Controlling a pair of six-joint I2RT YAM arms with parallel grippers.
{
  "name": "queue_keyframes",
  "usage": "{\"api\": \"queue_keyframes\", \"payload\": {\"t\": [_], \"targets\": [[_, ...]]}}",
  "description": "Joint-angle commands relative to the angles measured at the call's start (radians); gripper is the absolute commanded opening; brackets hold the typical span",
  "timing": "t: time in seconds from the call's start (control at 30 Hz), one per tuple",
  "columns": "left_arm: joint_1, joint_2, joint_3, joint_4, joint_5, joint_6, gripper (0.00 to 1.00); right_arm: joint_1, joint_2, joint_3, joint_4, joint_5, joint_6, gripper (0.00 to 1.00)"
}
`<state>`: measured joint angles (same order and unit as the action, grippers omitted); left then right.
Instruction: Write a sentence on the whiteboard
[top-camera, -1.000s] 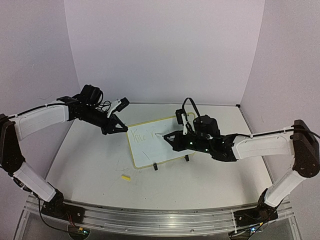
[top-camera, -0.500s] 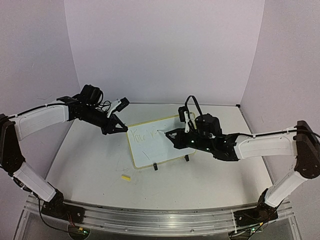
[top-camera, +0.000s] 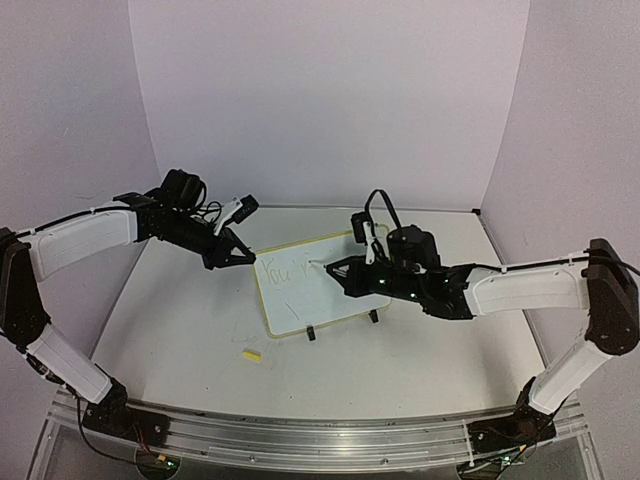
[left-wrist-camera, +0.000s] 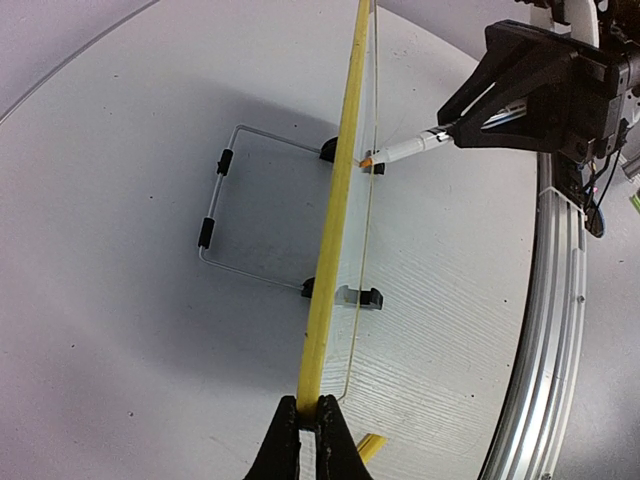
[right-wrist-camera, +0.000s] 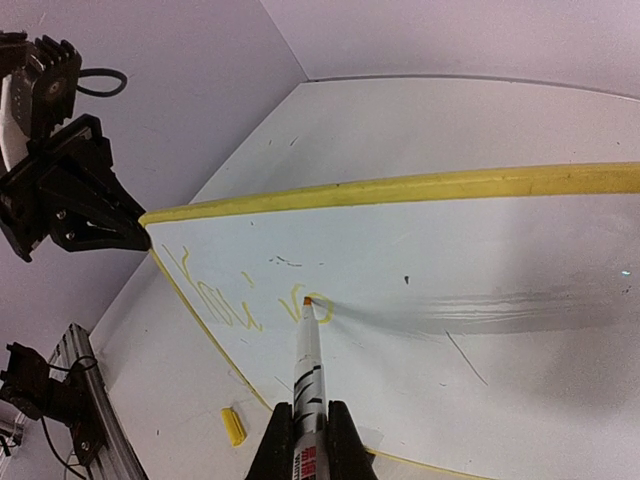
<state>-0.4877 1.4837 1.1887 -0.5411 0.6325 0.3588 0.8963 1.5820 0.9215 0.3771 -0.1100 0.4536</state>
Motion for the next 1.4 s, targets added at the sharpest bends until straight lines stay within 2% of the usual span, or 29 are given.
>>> {"api": "queue_keyframes", "payload": {"t": [0.0, 0.43, 1.0, 1.37], "targets": [[-0.002, -0.02, 0.002, -0.004, -0.024, 0.035, 0.0, -0.007, 0.025, 0.03, 0.016, -0.004, 0.007, 0.0], [-0.002, -0.017, 0.002, -0.004, -0.023, 0.035, 0.0, -0.007, 0.018, -0.037, 0.016, 0.002, 0.04, 0.0], [-0.002, -0.019, 0.002, -0.004, -0.025, 0.035, 0.0, -0.007, -0.047, -0.058, 0.001, 0.109, 0.03, 0.0], [-0.002, -0.021, 0.002, -0.005, -0.027, 0.035, 0.0, -0.007, -0.043, -0.054, -0.007, 0.11, 0.029, 0.0]]}}
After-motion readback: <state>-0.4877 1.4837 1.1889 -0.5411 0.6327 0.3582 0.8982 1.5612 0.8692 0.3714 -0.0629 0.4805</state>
